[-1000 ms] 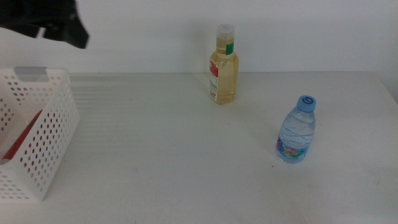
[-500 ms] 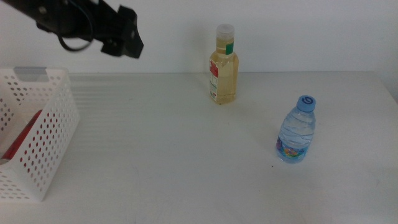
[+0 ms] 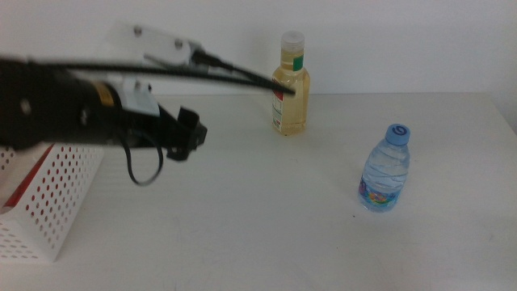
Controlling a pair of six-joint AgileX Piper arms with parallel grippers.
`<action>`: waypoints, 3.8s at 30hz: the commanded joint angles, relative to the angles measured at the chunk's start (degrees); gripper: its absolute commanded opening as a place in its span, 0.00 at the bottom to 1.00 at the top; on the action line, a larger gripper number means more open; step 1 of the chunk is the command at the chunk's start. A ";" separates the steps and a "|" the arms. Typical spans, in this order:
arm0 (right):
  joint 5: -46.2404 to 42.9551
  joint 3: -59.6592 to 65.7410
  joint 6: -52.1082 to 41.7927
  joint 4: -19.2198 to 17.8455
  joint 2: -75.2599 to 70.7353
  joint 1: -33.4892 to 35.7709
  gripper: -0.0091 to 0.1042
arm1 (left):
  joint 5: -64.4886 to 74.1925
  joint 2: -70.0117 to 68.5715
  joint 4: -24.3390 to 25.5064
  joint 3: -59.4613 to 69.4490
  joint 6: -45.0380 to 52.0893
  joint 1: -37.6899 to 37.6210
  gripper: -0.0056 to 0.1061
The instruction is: Use arms to grab the bottles and put them into the dustbin to the left of the table.
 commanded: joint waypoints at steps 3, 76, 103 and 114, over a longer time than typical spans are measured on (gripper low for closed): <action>-4.33 -0.42 -0.74 -0.30 -1.52 -0.32 0.74 | -16.11 -2.03 -3.84 6.42 -0.29 -0.25 0.84; -4.33 -0.42 -0.74 -0.30 -1.52 -0.32 0.74 | -68.20 38.67 22.08 -9.60 -20.72 -1.77 0.84; -4.33 -0.42 -0.74 -0.30 -1.52 -0.32 0.74 | -61.80 51.51 27.01 -28.90 -30.74 -1.82 0.85; -4.33 -0.42 -0.74 -0.30 -1.52 -0.32 0.74 | -61.91 55.44 28.79 -34.71 -32.97 -1.82 0.85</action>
